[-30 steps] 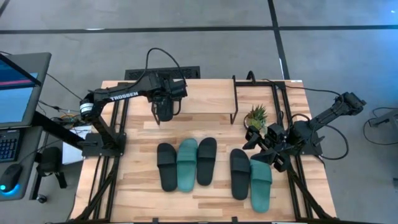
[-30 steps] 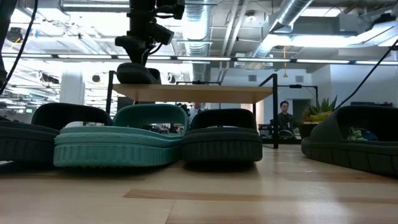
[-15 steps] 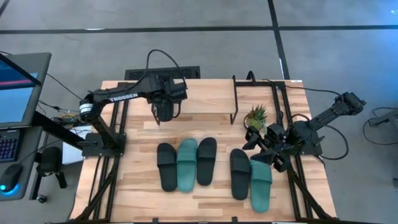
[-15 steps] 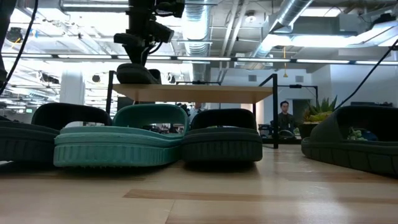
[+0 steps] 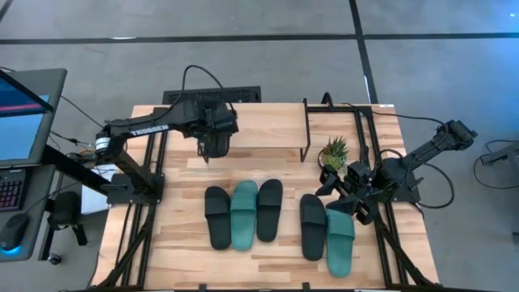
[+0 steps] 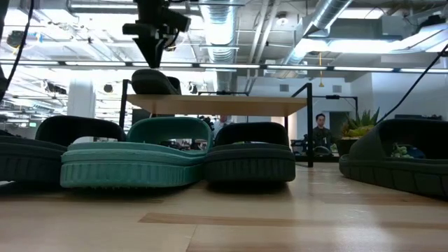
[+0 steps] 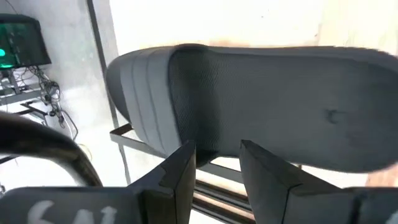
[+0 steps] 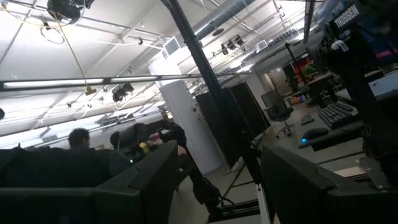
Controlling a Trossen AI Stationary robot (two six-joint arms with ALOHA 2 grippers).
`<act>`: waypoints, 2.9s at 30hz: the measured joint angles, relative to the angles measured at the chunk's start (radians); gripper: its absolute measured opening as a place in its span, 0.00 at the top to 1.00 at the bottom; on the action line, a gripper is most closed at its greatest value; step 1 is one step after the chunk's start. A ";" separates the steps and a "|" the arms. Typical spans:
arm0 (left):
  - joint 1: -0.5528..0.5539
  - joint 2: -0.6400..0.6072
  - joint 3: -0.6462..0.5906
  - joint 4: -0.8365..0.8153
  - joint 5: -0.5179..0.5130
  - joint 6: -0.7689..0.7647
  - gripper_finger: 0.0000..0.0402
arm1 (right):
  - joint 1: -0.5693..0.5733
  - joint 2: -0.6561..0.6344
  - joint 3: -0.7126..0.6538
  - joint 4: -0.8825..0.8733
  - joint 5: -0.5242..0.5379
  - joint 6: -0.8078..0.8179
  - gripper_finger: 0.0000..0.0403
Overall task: Pick and place slides into the shelf
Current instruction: Put the black slipper on the shelf
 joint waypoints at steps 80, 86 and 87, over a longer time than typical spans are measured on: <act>-1.085 0.405 0.000 -0.068 -0.112 -1.215 0.74 | -0.024 0.144 0.000 0.087 0.058 0.087 0.47; -1.084 0.420 0.000 -0.065 -0.169 -1.364 0.74 | -0.023 0.144 0.000 0.114 0.103 0.083 0.47; -1.082 0.422 0.000 -0.058 -0.176 -1.374 0.74 | -0.020 0.144 0.000 0.109 0.100 0.082 0.47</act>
